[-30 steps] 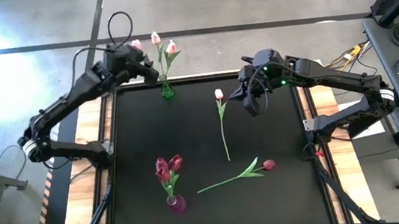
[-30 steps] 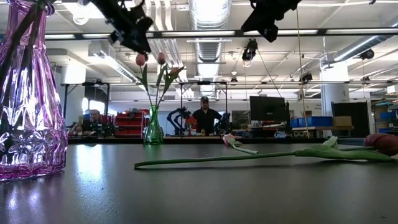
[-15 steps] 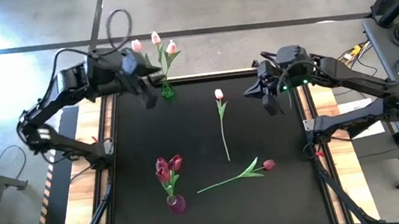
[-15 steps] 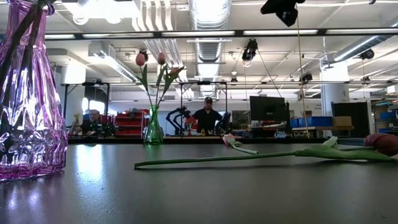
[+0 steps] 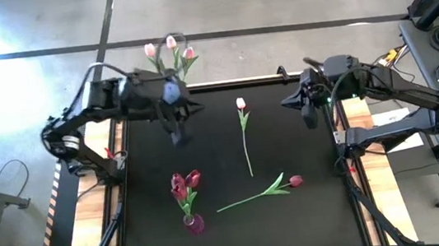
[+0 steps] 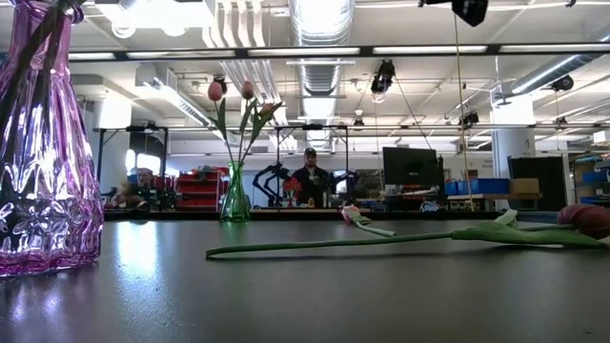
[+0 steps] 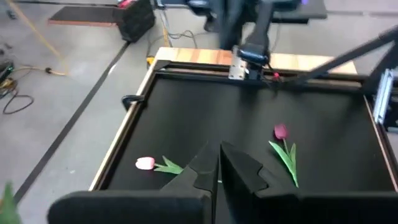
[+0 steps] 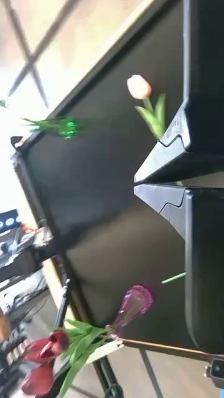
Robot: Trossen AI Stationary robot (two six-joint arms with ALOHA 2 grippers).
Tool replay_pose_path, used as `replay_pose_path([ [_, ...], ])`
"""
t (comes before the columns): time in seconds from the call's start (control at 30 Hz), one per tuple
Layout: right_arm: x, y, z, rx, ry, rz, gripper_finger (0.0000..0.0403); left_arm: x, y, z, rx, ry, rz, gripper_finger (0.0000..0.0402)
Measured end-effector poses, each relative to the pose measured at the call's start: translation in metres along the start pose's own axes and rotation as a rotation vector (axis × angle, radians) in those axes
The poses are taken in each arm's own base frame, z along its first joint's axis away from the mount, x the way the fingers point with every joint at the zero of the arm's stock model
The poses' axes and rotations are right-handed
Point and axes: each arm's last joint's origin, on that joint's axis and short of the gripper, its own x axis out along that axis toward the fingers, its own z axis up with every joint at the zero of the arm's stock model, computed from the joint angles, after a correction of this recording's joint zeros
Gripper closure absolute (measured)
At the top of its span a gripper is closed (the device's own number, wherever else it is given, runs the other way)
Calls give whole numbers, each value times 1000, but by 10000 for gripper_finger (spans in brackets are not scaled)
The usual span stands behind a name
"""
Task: Sort flowers into vase by color
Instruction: Put the red tulip into the purple vase
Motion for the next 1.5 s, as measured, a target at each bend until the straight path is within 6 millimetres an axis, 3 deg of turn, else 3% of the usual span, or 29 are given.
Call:
replay_pose_path([
  [0.23, 18, 35, -25, 135, 114, -73, 394, -42, -6, -21, -64, -143, -51, 401],
  [0.33, 35, 52, -38, 246, 160, -108, 394, -60, -6, -40, -112, -164, -55, 401],
  [0.57, 82, 95, -73, 553, 276, -220, 385, -78, -6, -92, -188, -204, -109, 401],
  [0.73, 118, 125, -107, 741, 376, -336, 348, -92, 3, -124, -249, -262, -140, 401],
  [0.9, 146, 147, -145, 972, 473, -489, 284, -101, 11, -150, -267, -289, -147, 402],
  [1.07, 169, 157, -172, 1248, 491, -670, 219, -111, 18, -167, -276, -314, -153, 402],
  [1.2, 182, 159, -184, 1371, 457, -758, 185, -119, 22, -174, -286, -338, -160, 402],
  [1.5, 210, 144, -195, 1434, 454, -877, 193, -132, 29, -186, -299, -374, -188, 402],
])
